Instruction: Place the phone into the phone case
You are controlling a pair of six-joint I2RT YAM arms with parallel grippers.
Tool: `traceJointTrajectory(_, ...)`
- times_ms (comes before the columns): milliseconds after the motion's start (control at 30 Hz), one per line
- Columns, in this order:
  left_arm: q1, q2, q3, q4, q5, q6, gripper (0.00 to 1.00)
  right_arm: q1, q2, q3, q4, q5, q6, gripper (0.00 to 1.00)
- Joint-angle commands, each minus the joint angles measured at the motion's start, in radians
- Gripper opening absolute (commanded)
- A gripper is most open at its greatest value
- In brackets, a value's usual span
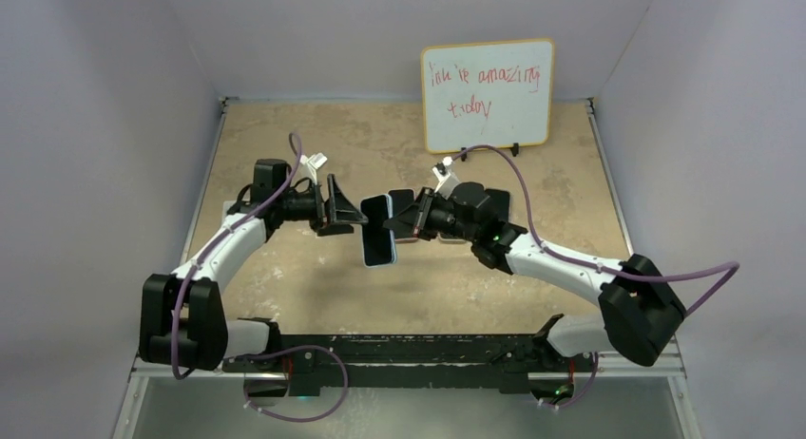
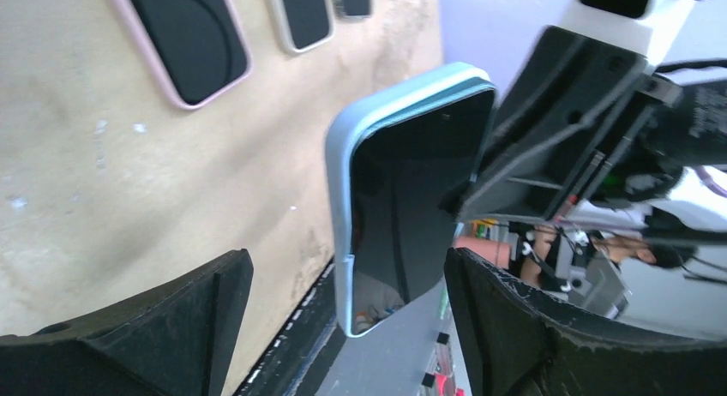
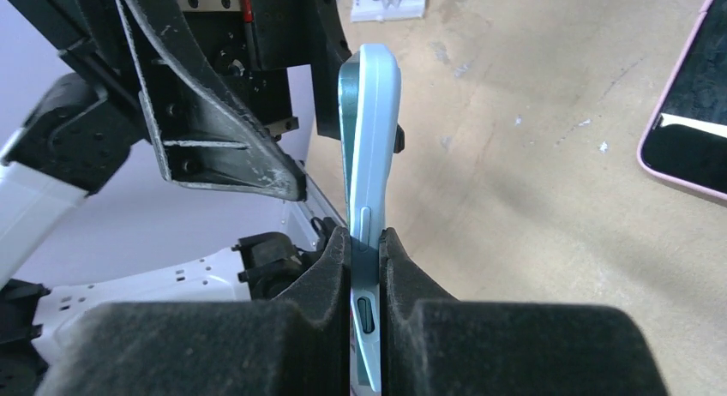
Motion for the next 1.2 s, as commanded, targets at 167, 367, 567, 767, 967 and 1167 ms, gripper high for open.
traceJointTrajectory(167, -0.045, -0.123, -0.098, 0.498, 0.208, -0.306, 0.84, 0.0, -0.045, -0.071, 0.394, -0.058, 0.177, 0.0)
traceJointTrajectory(367, -0.068, -0.146, -0.127, 0.585, 0.204, -0.379, 0.79, 0.0, -0.039, -0.113, 0.542, -0.073, 0.226, 0.0)
traceJointTrajectory(567, -0.094, -0.16, -0.116, 0.632, 0.174, -0.437, 0.56, -0.002, -0.034, -0.126, 0.556, -0.081, 0.238, 0.0)
traceJointTrajectory(767, -0.105, -0.18, -0.158, 0.788, 0.146, -0.578, 0.16, -0.012, -0.051, -0.146, 0.53, -0.094, 0.231, 0.07)
traceJointTrajectory(967, -0.122, -0.174, -0.155, 0.828, 0.124, -0.596, 0.0, -0.015, -0.056, -0.161, 0.496, -0.179, 0.185, 0.45)
traceJointTrajectory(1167, -0.127, -0.164, -0.148, 0.854, 0.107, -0.6, 0.0, -0.016, -0.042, -0.184, 0.519, -0.259, 0.162, 0.61)
